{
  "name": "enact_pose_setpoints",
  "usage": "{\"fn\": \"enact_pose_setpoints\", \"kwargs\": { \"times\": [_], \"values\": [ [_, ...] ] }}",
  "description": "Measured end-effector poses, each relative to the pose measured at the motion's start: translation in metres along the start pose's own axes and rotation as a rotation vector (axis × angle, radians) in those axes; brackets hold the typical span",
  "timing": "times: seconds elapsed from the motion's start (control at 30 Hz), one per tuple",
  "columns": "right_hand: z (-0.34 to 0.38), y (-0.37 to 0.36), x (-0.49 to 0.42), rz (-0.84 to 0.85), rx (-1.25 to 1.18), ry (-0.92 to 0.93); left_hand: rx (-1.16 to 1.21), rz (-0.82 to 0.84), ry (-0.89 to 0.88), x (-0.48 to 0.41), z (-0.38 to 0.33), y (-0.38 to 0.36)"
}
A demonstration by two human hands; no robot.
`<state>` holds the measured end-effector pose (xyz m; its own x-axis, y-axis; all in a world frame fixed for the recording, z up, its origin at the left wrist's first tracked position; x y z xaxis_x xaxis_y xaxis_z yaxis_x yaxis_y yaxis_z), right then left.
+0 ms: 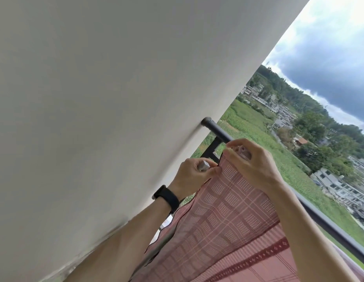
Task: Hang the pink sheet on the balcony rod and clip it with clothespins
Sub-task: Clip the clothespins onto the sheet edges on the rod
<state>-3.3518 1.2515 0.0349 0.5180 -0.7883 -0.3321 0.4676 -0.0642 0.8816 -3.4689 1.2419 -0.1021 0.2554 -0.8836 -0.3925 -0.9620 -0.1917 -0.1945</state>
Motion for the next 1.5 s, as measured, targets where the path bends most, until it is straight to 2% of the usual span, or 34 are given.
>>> {"fn": "enact_pose_setpoints", "kwargs": {
  "times": [0.1,0.2,0.4,0.53,0.63,0.8,1.13,1.33,1.4,1.47,1.5],
  "values": [
    [0.003,0.004,-0.004,0.023,-0.271,-0.036,-0.022,-0.013,0.003,0.003,0.0,-0.001],
    [0.009,0.005,-0.01,0.036,-0.335,-0.059,-0.01,-0.011,0.013,0.003,0.001,-0.003],
    [0.013,0.009,-0.03,-0.057,-0.476,-0.051,0.069,-0.056,0.056,0.005,0.005,-0.003],
    [0.025,0.011,-0.039,-0.099,-0.441,0.043,0.027,-0.075,0.061,0.003,0.006,-0.004],
    [0.029,0.0,-0.047,-0.025,-0.325,0.064,0.021,-0.082,0.06,-0.003,0.008,-0.008],
    [0.014,-0.024,-0.055,0.175,-0.038,0.011,0.092,-0.094,0.082,-0.005,0.014,-0.013],
    [-0.011,-0.039,-0.061,0.388,0.081,-0.1,0.159,-0.088,0.122,-0.013,0.027,-0.018],
    [-0.013,-0.033,-0.049,0.49,0.12,-0.173,0.068,-0.052,0.108,-0.018,0.022,-0.011],
    [-0.017,-0.026,-0.04,0.402,0.28,-0.129,0.068,-0.039,0.134,-0.013,0.025,-0.006],
    [-0.01,-0.016,-0.023,0.055,0.471,0.01,0.079,-0.057,0.216,-0.003,0.039,0.005],
    [0.0,-0.017,-0.005,-0.14,0.462,0.12,0.119,-0.071,0.286,0.004,0.051,0.012]
  ]
}}
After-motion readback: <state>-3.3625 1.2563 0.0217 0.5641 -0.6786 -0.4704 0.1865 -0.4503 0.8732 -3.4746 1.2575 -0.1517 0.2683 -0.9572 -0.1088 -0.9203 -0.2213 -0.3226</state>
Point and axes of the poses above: each hand's wrist, its own x-axis away from the middle knuckle, its own y-axis out of the back of the hand, z = x × y, the point moved 7 cm from there along -x, towards the middle knuckle, and after that the axes turned 2 degrees about -x, right-handed, at the moved point
